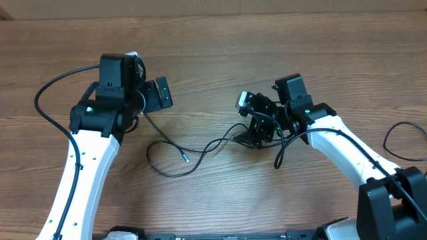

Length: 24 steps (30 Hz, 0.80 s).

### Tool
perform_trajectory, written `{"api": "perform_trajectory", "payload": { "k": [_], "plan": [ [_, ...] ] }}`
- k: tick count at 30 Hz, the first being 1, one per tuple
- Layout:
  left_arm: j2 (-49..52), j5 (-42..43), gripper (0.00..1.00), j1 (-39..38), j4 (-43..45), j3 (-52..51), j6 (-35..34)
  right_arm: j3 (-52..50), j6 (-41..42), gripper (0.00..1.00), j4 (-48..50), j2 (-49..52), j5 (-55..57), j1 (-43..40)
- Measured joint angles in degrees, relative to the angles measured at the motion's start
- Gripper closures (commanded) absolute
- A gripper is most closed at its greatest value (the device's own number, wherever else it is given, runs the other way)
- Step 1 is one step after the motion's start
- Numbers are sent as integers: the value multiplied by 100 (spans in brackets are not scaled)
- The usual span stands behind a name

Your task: Untangle cables

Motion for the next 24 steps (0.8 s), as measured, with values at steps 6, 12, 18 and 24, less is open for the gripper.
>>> {"api": "perform_trajectory", "payload": {
  "k": [6,12,18,24],
  "plan": [
    [0,0,0,0,2,0,2,0,0,2,247,549,-173,0],
    [0,0,0,0,0,0,2,-2,9,9,356,896,-153,0],
    [0,0,0,0,2,0,0,-2,-11,14,450,1110,-151,0],
    [0,0,1,0,0,0,2,-7,-11,15,695,1198,-151,0]
  ]
}}
